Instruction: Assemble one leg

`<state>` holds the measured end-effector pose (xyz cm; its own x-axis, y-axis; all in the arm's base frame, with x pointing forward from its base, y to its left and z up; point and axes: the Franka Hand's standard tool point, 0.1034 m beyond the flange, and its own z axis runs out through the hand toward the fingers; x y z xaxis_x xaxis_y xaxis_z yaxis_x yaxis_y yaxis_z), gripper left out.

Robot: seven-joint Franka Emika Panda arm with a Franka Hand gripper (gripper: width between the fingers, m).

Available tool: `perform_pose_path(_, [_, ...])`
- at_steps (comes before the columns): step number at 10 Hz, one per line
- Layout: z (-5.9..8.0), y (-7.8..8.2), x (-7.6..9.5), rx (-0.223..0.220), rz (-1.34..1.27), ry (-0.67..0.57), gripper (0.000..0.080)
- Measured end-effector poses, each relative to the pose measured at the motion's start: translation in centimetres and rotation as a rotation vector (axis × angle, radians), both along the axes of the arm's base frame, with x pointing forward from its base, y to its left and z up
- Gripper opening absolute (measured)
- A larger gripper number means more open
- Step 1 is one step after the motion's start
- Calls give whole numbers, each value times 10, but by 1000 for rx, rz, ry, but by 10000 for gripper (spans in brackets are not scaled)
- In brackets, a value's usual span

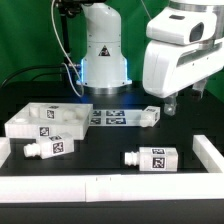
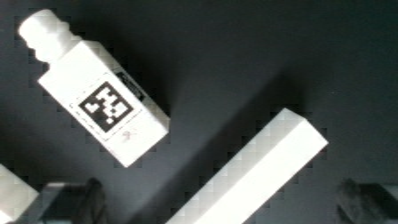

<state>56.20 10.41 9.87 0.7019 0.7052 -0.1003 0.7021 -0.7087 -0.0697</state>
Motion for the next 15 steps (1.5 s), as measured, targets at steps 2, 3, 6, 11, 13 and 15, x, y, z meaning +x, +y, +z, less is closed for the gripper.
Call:
perform_pose_path(2, [0, 0, 0, 0, 0, 0, 650])
perform_pose_path(3, [0, 0, 0, 0, 0, 0, 650])
perform_pose_path(6, [0, -1, 0, 0, -2, 0, 650])
perform_pose_path(11, [-29, -43, 20, 27, 206, -62, 650])
perform_pose_path(13, [-43, -46, 17, 34, 219, -51, 650])
perform_pose_path(15, [-43, -46, 18, 34, 220, -55, 650])
